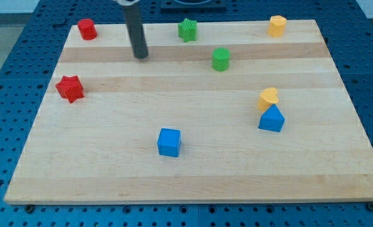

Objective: Move the green circle towards the center right of the board

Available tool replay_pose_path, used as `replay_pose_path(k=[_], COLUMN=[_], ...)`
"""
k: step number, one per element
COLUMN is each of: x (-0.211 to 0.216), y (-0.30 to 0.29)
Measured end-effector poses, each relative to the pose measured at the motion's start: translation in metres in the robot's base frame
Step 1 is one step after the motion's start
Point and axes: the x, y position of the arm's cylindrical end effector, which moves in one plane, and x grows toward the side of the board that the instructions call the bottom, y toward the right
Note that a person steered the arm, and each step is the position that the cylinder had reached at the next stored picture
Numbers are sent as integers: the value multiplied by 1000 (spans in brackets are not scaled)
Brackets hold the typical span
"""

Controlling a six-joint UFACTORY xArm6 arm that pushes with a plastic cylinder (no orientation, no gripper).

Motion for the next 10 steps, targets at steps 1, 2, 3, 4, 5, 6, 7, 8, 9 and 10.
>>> replay_pose_path(k=[1, 2, 3, 4, 5, 6, 7, 8, 9, 10], x=[-6, 14, 29, 29, 29, 34, 44, 43, 41, 48], y=[41, 56, 88, 145, 193, 235, 255, 255, 254, 257])
